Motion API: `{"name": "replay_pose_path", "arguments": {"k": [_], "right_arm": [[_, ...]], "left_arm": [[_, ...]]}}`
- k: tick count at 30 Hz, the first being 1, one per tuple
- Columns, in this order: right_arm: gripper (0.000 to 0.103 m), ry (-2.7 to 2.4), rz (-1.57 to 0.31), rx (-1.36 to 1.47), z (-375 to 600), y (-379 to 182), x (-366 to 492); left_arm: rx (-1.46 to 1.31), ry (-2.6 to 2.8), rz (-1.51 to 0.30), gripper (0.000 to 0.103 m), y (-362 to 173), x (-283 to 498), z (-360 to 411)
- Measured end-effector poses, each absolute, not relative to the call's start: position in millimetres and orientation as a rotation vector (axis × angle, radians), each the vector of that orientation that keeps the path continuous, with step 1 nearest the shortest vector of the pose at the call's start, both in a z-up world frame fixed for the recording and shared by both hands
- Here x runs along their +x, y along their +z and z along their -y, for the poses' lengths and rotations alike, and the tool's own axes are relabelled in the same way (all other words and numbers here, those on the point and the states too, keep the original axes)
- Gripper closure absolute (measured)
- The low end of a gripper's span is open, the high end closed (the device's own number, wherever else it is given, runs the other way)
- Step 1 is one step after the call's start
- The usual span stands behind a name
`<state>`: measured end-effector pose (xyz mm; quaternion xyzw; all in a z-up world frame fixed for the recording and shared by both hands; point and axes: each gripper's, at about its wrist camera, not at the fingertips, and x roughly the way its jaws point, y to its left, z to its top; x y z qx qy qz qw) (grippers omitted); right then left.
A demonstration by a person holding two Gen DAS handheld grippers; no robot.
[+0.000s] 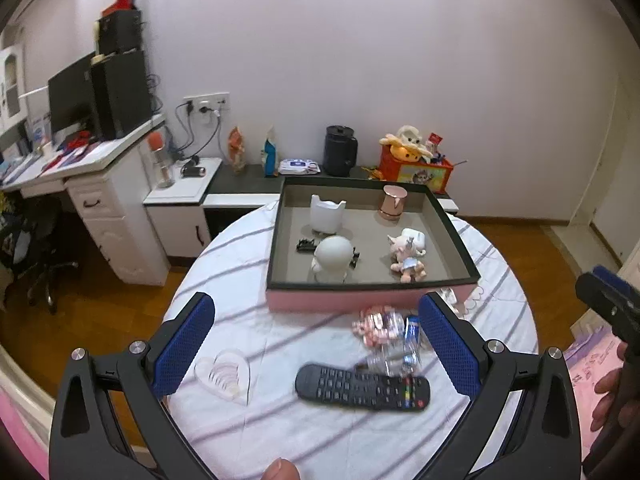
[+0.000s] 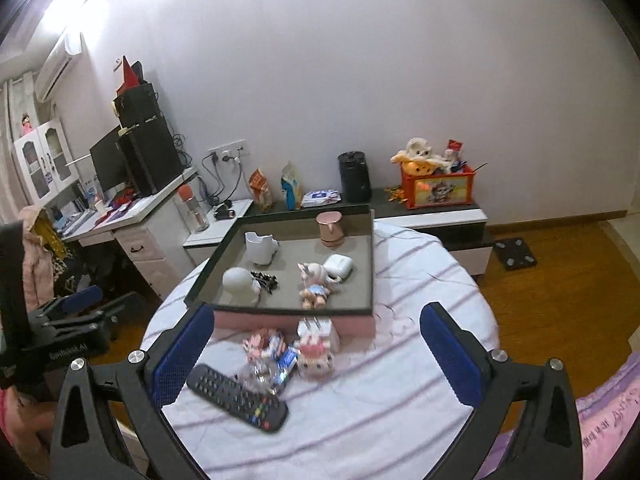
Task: Organize rigid objects
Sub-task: 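Withdraw both open tools from the box back to the table items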
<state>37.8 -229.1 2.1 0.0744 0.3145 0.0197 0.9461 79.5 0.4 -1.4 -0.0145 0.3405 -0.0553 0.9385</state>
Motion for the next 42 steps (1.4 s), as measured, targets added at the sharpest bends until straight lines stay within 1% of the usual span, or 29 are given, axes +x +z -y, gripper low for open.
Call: {"name": "replay_pose_path", "arguments": {"k": [5, 8, 17, 32, 42], "right_arm": [[0.0, 0.038, -0.639, 0.112, 217.9, 1.1, 16.6], [0.0, 0.047, -0.653, 0.09, 211.6, -4.0, 7.7], [0.0, 0.056, -0.673, 0.085, 207.6, -9.9, -4.1], [0.0, 0.04, -0.724, 0.09, 212.5, -23.7, 1.1], [0.0, 0.04, -0.822, 0.113, 217.5, -62.8, 35.2]], "left_arm": [[-0.032, -0.1, -0.674, 0.0, 0.0, 51.2, -2.9], [-0.046, -0.099, -0.692, 0.0, -5.6, 40.2, -6.3], [-0.064, -0.08, -0.7, 0.0, -11.1, 23.7, -14.1], [-0.07, -0.072, -0.733, 0.0, -23.0, 27.8, -16.0], [-0.061, -0.078, -0.792, 0.0, -48.9, 49.3, -9.9]]}}
